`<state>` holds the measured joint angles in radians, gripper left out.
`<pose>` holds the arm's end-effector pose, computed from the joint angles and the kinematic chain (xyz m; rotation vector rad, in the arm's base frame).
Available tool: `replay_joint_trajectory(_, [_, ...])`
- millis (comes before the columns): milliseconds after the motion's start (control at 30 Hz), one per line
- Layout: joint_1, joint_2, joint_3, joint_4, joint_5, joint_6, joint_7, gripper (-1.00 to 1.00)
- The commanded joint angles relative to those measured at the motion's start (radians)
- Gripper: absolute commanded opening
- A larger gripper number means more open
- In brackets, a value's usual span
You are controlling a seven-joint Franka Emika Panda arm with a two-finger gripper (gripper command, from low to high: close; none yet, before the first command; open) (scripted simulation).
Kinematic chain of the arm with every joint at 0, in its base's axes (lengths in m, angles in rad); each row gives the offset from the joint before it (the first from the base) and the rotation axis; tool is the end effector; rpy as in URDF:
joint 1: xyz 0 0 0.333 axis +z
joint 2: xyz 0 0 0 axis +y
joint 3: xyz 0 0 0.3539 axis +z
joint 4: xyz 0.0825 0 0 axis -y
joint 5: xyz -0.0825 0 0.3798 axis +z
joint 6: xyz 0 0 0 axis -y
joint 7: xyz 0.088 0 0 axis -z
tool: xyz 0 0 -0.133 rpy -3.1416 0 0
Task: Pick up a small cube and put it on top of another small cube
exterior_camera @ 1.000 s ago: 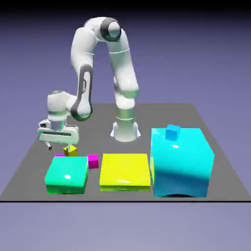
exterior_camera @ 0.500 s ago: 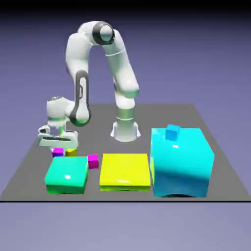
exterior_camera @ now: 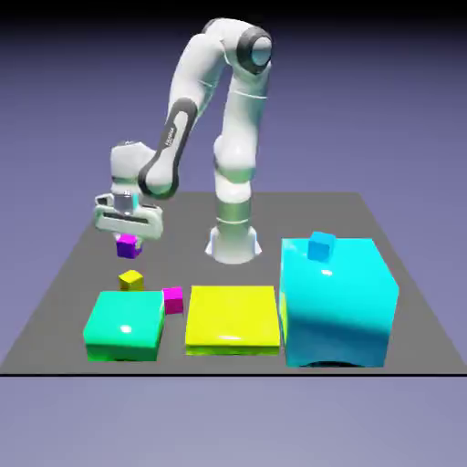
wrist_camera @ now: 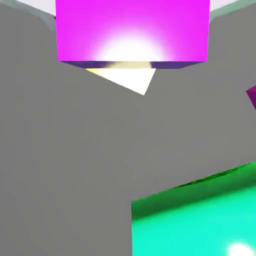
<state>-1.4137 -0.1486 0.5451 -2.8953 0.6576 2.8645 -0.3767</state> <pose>0.1927 -0.2865 0.2460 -2.6196 1.6369 -0.2655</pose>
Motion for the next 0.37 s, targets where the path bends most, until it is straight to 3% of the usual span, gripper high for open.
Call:
replay_joint_trajectory(0, [0.001,0.036,0.001,0.005,0.003,0.033,-0.006,-1.0])
replay_joint_trajectory(233, [0.006,0.278,0.006,0.041,0.021,0.243,-0.047,-1.0])
replay_joint_trajectory(267, [0.006,0.278,0.006,0.041,0.021,0.243,-0.047,1.0])
replay_joint_trajectory(333, [0.005,0.241,0.005,0.036,0.018,0.212,-0.041,1.0])
